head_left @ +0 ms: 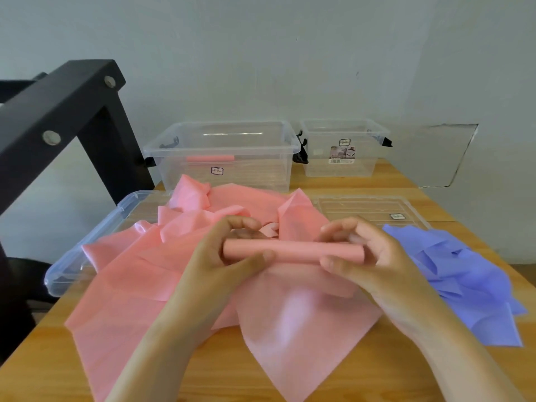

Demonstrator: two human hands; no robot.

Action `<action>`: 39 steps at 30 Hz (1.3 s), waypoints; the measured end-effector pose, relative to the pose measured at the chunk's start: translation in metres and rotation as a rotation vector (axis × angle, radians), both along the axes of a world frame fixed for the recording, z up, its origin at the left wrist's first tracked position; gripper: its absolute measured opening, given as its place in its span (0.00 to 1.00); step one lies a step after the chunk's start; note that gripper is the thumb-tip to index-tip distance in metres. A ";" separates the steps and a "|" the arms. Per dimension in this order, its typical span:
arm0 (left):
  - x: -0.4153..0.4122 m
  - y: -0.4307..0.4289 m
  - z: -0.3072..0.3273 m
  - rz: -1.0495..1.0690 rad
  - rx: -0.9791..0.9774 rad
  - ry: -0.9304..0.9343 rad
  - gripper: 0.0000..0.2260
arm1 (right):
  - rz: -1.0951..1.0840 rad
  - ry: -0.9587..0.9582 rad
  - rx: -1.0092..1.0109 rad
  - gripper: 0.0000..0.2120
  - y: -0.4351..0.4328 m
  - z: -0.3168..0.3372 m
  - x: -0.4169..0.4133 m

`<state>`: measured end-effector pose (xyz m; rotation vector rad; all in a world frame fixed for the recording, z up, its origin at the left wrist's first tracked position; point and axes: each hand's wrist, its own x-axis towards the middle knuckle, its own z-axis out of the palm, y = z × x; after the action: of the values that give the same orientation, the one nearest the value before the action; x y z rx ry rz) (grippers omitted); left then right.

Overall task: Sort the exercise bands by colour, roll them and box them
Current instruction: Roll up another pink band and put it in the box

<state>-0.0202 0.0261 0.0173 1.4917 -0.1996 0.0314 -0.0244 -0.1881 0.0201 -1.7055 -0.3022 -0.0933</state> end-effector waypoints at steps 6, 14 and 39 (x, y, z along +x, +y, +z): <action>-0.001 0.000 -0.002 0.015 0.139 0.088 0.12 | -0.072 -0.046 0.028 0.12 0.001 0.003 -0.002; 0.000 -0.002 0.002 -0.026 -0.082 -0.022 0.13 | -0.102 0.067 -0.025 0.07 0.000 0.000 0.000; 0.000 -0.002 0.001 -0.004 -0.069 -0.052 0.15 | -0.092 0.050 0.026 0.09 0.002 0.000 0.000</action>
<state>-0.0202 0.0242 0.0179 1.4226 -0.2414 0.0733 -0.0240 -0.1861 0.0204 -1.6931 -0.1847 -0.1217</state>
